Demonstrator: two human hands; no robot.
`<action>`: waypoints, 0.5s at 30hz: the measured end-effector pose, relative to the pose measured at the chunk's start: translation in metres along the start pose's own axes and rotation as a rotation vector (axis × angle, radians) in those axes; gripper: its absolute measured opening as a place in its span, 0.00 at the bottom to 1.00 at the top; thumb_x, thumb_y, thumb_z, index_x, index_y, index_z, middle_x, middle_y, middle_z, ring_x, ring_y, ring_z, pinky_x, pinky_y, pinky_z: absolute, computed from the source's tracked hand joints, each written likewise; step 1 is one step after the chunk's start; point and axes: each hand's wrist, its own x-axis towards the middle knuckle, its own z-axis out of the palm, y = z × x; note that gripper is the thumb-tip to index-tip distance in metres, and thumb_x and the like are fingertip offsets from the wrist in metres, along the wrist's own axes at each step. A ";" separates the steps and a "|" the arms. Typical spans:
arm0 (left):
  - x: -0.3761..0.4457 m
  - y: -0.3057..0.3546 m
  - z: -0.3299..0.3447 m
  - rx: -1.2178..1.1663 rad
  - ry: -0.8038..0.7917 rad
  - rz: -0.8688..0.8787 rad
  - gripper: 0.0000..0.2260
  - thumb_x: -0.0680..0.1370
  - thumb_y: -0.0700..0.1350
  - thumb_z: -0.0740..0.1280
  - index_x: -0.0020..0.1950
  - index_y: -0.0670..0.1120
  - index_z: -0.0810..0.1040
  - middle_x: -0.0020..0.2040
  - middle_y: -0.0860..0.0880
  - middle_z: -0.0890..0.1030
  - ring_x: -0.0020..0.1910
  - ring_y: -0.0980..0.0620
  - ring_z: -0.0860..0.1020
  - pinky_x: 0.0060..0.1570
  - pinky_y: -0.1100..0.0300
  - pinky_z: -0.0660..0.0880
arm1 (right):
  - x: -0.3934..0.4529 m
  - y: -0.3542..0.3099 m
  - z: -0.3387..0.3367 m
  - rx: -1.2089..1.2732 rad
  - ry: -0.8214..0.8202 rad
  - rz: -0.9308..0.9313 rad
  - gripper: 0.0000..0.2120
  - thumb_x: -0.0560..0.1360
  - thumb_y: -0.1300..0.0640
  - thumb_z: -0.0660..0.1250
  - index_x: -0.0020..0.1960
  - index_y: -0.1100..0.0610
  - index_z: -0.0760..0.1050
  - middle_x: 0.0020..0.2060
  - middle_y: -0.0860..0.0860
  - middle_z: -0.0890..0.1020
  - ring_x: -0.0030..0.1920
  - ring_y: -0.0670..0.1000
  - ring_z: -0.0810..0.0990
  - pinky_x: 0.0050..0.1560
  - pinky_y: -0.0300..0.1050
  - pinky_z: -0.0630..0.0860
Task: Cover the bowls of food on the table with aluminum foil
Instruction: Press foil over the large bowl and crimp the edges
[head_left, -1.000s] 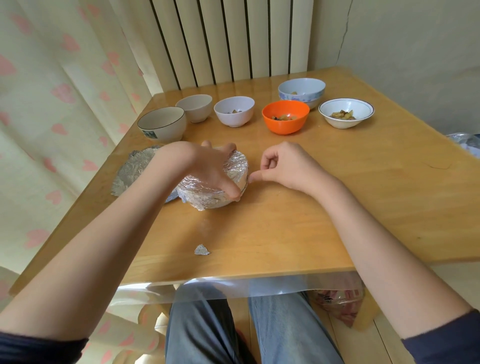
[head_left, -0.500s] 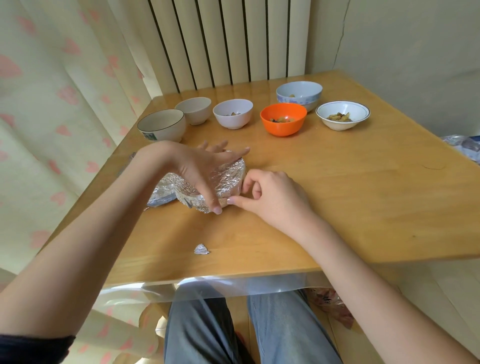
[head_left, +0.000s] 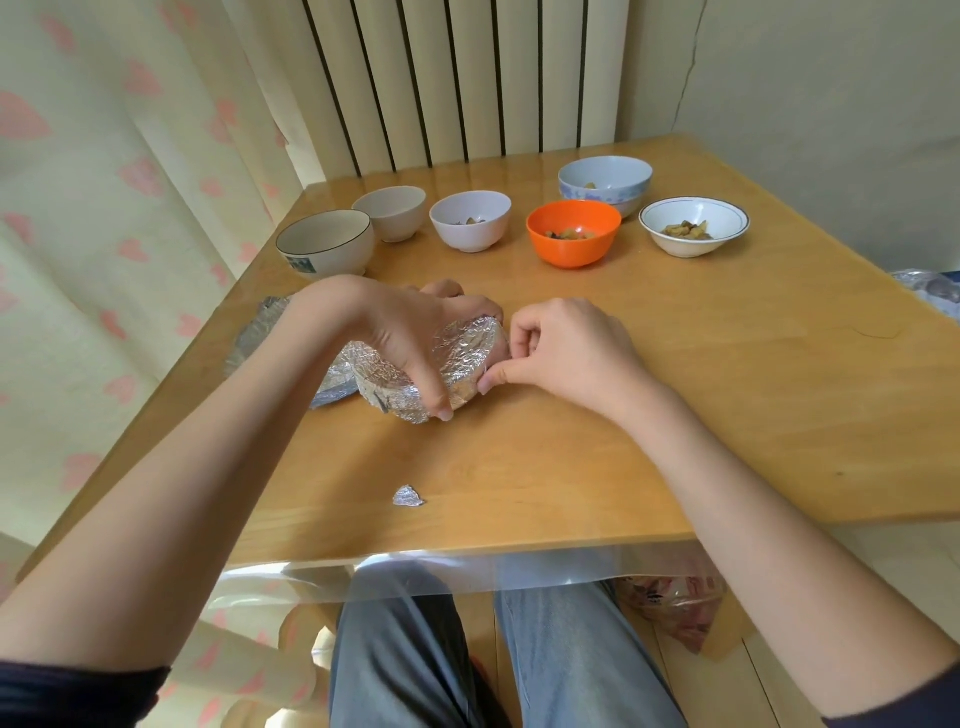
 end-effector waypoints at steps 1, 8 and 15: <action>0.000 0.001 0.000 0.000 0.001 -0.006 0.48 0.61 0.57 0.81 0.70 0.71 0.52 0.71 0.56 0.56 0.73 0.45 0.59 0.68 0.42 0.65 | 0.005 0.000 -0.004 -0.031 -0.007 0.003 0.26 0.54 0.34 0.77 0.31 0.54 0.72 0.26 0.44 0.74 0.31 0.42 0.71 0.32 0.42 0.65; -0.001 0.005 0.000 0.026 -0.004 -0.035 0.49 0.63 0.54 0.80 0.71 0.69 0.51 0.73 0.55 0.53 0.73 0.44 0.57 0.66 0.46 0.65 | 0.013 0.007 -0.004 0.031 -0.115 -0.033 0.26 0.55 0.35 0.77 0.30 0.53 0.70 0.23 0.43 0.72 0.28 0.43 0.69 0.32 0.42 0.64; -0.003 -0.008 0.008 -0.046 -0.039 -0.026 0.67 0.54 0.66 0.80 0.70 0.70 0.27 0.78 0.56 0.32 0.76 0.47 0.31 0.74 0.39 0.43 | 0.008 0.029 0.004 0.391 -0.085 0.025 0.12 0.68 0.50 0.76 0.39 0.54 0.73 0.29 0.47 0.73 0.29 0.46 0.71 0.26 0.40 0.70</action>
